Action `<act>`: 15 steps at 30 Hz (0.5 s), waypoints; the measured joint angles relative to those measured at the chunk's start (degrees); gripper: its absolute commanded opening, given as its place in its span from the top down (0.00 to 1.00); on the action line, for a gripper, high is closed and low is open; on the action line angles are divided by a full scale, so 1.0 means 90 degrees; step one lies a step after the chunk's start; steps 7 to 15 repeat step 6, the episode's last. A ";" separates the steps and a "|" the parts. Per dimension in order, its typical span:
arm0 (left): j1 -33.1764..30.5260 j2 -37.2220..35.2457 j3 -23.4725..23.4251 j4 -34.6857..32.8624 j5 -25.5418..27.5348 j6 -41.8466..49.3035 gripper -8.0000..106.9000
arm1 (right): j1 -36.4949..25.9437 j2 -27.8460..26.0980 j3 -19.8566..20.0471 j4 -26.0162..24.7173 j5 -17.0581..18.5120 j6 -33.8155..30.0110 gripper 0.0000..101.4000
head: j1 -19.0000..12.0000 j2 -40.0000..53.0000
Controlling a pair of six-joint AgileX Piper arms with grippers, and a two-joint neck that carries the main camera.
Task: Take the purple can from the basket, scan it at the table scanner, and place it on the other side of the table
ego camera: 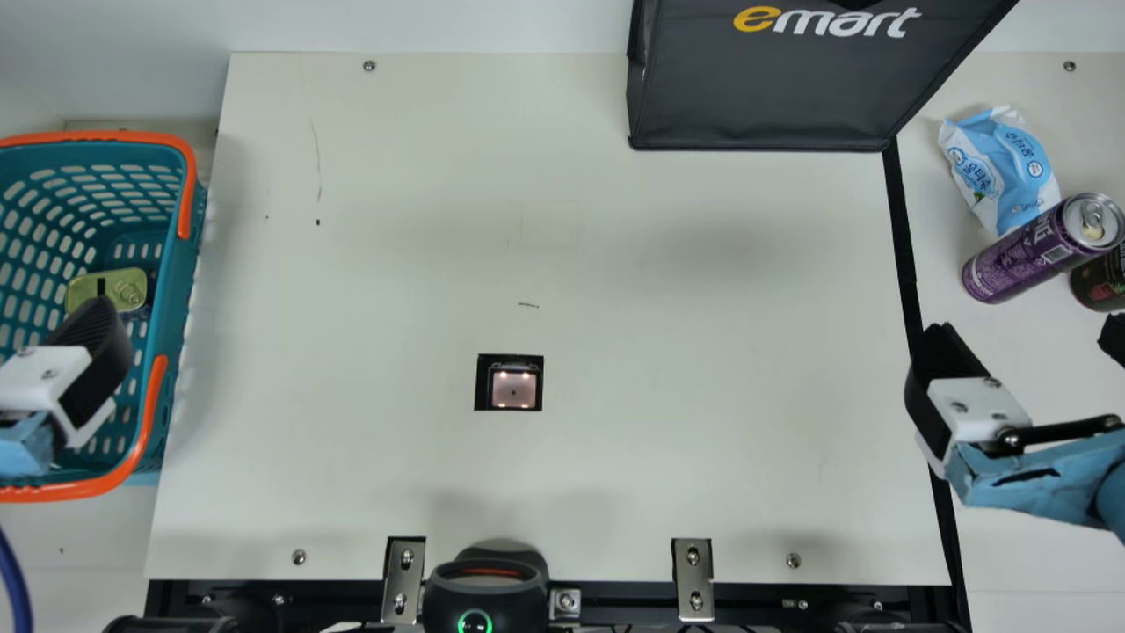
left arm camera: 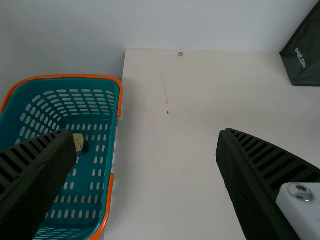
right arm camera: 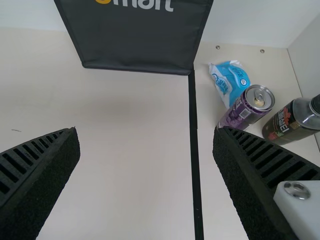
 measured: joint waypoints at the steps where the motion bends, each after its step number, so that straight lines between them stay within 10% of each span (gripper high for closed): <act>1: 0.0000 0.0000 0.0000 0.0000 0.0000 0.0000 0.15 | 0.0000 0.0000 0.0000 0.0000 0.0000 0.0000 0.06 | -0.0010 0.0000; 15: 0.0000 0.0000 0.0000 0.0000 0.0000 0.0000 0.15 | 0.0000 0.0000 0.0000 0.0000 0.0000 0.0000 0.06 | -0.0010 0.0010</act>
